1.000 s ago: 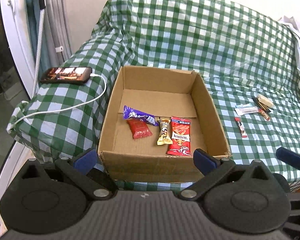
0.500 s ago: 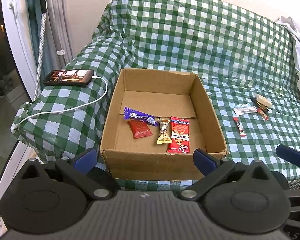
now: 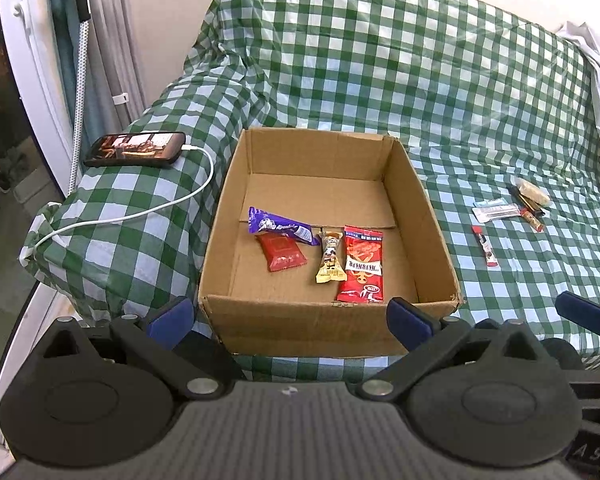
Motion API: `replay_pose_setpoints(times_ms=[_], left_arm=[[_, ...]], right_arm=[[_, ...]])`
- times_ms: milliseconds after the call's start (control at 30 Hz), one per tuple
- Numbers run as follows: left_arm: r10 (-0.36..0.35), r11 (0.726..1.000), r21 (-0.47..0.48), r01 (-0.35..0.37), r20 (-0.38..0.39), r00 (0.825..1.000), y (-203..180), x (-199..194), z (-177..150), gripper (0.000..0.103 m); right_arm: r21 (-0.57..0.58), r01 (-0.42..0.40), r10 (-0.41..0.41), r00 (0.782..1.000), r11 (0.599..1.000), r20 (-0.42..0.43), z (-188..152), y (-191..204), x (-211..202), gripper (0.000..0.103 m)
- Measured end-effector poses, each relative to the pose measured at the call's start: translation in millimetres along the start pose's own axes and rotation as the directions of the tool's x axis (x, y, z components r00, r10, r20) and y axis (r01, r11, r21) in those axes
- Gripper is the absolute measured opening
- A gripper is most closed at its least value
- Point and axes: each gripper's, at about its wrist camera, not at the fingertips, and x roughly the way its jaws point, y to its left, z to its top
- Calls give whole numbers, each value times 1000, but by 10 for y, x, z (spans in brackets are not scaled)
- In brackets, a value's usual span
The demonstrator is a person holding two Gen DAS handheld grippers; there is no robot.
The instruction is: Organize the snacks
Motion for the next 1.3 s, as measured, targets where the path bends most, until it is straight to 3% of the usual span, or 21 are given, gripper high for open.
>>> replay_pose_setpoints(times_ms=[333,600,767,933,1033,1167,1233,1300], left_arm=[[-54,996,64,58,-51,997,-520,313,373,103],[-148,974,148,171,-153,977,-1439,908,737,103],[-164,936,287,204,-158,974,-2112,1431,995,103],[-177,860,439,260,-222,959,-2901,2193,1244,103],[-197,816,477,327,-303,933,-3336,2770,1339,103],[-227,808,458,371,-338,913,-3750,3402,1467,103],[-236,805,455,382,-346,908,-3921,3660,1537,103],[-250,800,447,401,-359,899,-4088,3888,1592,103]], right_arm=[[147,129,-133,991,981,12,-4,-716,85,98],[260,297,-309,951,919,8,19,-1779,223,98],[375,306,-321,947,875,-22,169,-2596,488,98],[482,279,-295,955,831,-44,449,-3446,1003,99],[532,277,-289,955,800,-63,625,-3930,1470,99],[620,286,-278,954,731,-112,829,-4572,2183,99],[669,316,-300,943,673,-144,913,-4830,2520,99],[692,335,-311,936,639,-165,971,-5043,2840,99]])
